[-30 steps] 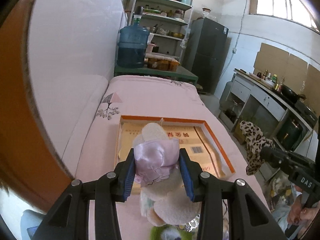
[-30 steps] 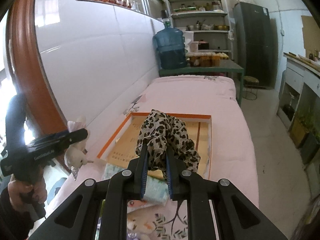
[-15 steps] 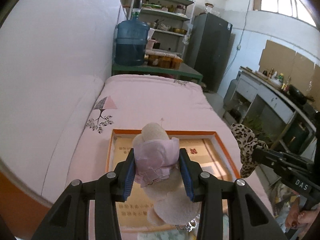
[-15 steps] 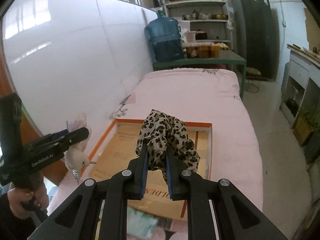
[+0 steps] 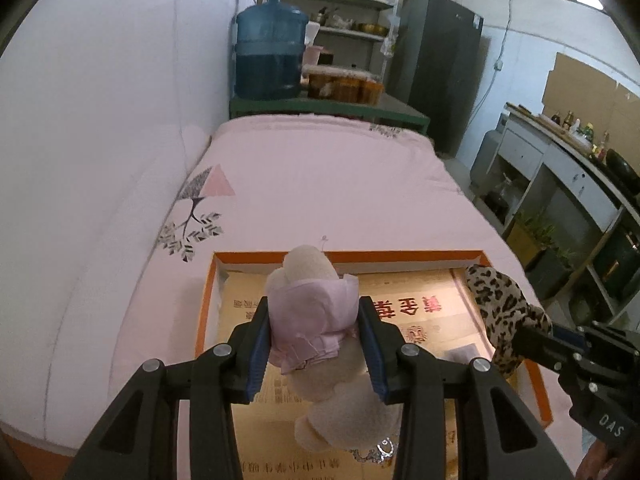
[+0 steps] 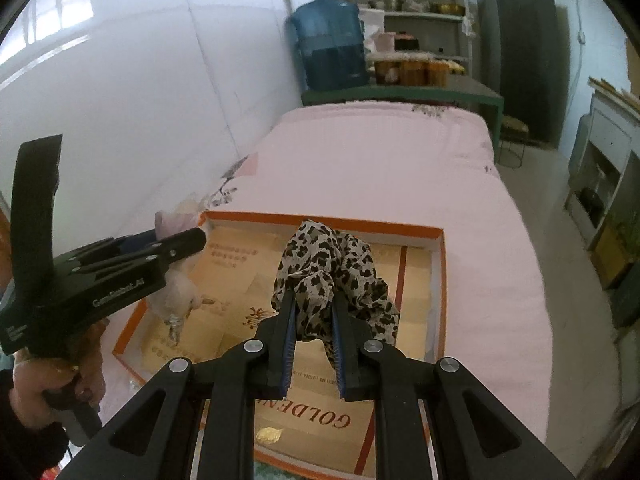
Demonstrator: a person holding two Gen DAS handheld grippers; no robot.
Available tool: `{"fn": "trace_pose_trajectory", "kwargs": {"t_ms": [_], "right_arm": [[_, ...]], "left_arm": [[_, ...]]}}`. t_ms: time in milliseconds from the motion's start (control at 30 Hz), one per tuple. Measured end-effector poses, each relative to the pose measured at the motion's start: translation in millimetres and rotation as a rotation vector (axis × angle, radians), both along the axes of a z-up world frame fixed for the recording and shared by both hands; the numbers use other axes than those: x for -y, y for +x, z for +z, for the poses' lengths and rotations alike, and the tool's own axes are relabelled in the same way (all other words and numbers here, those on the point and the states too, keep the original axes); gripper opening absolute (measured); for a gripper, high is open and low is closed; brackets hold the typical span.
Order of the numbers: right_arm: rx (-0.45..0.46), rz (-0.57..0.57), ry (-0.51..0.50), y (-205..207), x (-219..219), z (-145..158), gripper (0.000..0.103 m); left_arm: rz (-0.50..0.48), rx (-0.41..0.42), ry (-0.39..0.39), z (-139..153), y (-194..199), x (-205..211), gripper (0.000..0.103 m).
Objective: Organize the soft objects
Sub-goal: 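Carry the pink-bowed bear and leopard scrunchie into the box lid with both tools, then open both tools to release the bear and scrunchie in the lid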
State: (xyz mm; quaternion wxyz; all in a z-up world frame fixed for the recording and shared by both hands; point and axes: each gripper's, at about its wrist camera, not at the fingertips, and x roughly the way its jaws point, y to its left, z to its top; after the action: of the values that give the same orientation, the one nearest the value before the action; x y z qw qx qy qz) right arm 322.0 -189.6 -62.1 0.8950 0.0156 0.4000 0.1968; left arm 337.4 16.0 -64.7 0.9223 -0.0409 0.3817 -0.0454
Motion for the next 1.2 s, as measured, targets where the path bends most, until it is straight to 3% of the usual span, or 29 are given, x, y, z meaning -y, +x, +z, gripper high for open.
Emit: {"fn": "trace_pose_trajectory", "kwargs": {"t_ms": [667, 800, 900, 967, 1000, 1200], "right_arm": [[-0.103, -0.007, -0.021, 38, -14, -48, 0.016], [-0.122, -0.009, -0.012, 41, -14, -58, 0.02], [-0.127, -0.014, 0.01, 41, -12, -62, 0.028], [-0.125, -0.021, 0.014, 41, -11, -63, 0.053], [-0.119, -0.024, 0.014, 40, -11, -62, 0.057], [-0.086, -0.032, -0.009, 32, -10, -57, 0.06]], "left_arm": [[0.004, -0.121, 0.014, -42, 38, 3, 0.042], [-0.017, -0.139, 0.007, -50, 42, 5, 0.048], [-0.015, -0.14, -0.001, -52, 43, 4, 0.052], [-0.01, -0.153, -0.019, -53, 44, 3, 0.056], [-0.007, -0.157, -0.027, -53, 44, 2, 0.057], [0.006, -0.127, -0.024, -45, 35, 2, 0.065]]}}
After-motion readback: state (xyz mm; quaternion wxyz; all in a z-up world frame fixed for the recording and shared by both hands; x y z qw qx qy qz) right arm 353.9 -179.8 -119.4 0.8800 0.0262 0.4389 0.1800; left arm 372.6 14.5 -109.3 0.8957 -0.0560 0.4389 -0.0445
